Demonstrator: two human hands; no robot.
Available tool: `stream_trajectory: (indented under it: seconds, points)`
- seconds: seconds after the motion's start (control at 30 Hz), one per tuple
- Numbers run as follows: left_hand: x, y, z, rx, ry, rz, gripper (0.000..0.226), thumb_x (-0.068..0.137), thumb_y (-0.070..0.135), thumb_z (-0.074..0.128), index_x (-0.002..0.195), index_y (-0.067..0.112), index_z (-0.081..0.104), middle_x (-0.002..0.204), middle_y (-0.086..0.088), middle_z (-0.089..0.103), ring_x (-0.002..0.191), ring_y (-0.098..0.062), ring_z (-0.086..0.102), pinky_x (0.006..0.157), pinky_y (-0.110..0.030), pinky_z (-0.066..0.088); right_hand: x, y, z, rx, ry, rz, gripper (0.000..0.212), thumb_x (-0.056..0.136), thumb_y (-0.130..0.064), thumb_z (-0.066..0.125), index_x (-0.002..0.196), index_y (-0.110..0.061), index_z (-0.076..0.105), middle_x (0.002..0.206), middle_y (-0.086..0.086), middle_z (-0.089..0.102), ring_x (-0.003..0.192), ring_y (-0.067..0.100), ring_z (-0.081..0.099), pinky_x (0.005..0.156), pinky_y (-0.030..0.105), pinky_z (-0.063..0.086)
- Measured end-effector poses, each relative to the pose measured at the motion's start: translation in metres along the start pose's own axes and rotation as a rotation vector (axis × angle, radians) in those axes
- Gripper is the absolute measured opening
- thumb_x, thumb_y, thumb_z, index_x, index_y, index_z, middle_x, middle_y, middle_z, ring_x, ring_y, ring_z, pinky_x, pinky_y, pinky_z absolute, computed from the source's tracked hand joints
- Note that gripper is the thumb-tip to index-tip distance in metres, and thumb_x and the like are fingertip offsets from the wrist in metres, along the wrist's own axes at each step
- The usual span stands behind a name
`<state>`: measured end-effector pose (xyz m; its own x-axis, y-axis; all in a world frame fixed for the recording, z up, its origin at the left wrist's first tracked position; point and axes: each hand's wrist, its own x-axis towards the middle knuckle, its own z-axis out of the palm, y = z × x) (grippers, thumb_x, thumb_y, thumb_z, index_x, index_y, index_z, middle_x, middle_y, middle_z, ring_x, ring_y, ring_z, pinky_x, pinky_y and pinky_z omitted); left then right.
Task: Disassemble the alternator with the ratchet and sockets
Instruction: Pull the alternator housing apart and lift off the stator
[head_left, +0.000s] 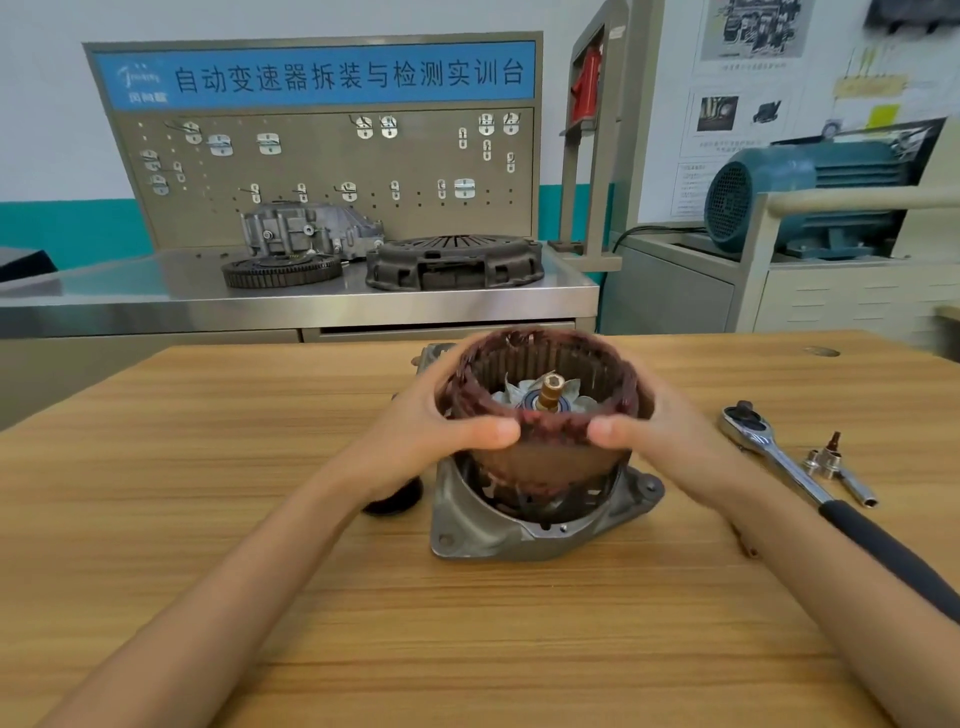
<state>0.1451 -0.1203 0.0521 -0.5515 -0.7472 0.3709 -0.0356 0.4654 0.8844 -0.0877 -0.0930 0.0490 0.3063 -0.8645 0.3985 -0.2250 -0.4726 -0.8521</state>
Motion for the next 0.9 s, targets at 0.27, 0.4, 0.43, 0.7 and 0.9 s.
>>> stream_trajectory:
  seconds: [0.27, 0.4, 0.43, 0.7, 0.9]
  points:
    - [0.009, 0.005, 0.010, -0.011, 0.099, -0.034, 0.087, 0.056, 0.047, 0.078, 0.136, 0.027, 0.048, 0.129, 0.002, 0.061, 0.117, -0.015, 0.060, 0.100, -0.041, 0.049, 0.004, -0.002, 0.000, 0.119, 0.053, 0.036, 0.100, 0.038, -0.074, 0.078, 0.126, -0.034, 0.050, 0.123, -0.004, 0.063, 0.114, 0.013, 0.060, 0.089, 0.029, 0.052]
    - [0.012, 0.011, 0.009, 0.015, 0.095, -0.014, 0.076, 0.059, 0.048, 0.074, 0.129, 0.030, 0.053, 0.120, 0.008, 0.066, 0.111, -0.010, 0.063, 0.087, -0.026, 0.053, 0.003, 0.000, 0.004, 0.156, 0.096, 0.051, 0.105, 0.035, -0.078, 0.076, 0.125, -0.032, 0.050, 0.123, -0.002, 0.062, 0.113, 0.015, 0.060, 0.089, 0.032, 0.052]
    - [0.013, 0.013, 0.009, 0.017, 0.097, -0.009, 0.073, 0.059, 0.049, 0.074, 0.127, 0.031, 0.054, 0.118, 0.009, 0.067, 0.109, -0.009, 0.064, 0.085, -0.024, 0.053, 0.004, 0.000, 0.005, 0.172, 0.104, 0.053, 0.107, 0.034, -0.078, 0.076, 0.126, -0.030, 0.050, 0.122, -0.001, 0.063, 0.112, 0.016, 0.061, 0.088, 0.033, 0.053]
    - [0.039, 0.032, 0.003, -0.001, 0.166, 0.023, 0.063, 0.056, 0.051, 0.073, 0.115, 0.032, 0.058, 0.108, 0.005, 0.070, 0.101, -0.014, 0.067, 0.083, -0.031, 0.055, 0.022, -0.013, 0.009, 0.332, 0.208, 0.032, 0.109, 0.039, -0.063, 0.080, 0.131, -0.013, 0.050, 0.122, 0.012, 0.062, 0.112, 0.028, 0.061, 0.091, 0.043, 0.051]
    - [0.064, 0.048, -0.016, 0.021, 0.119, 0.051, 0.075, 0.058, 0.051, 0.074, 0.125, 0.023, 0.055, 0.120, -0.007, 0.064, 0.107, -0.021, 0.065, 0.089, -0.039, 0.053, 0.046, -0.021, -0.003, 0.295, 0.304, -0.010, 0.080, 0.052, -0.056, 0.066, 0.123, -0.021, 0.054, 0.119, 0.007, 0.064, 0.109, 0.022, 0.061, 0.094, 0.043, 0.050]
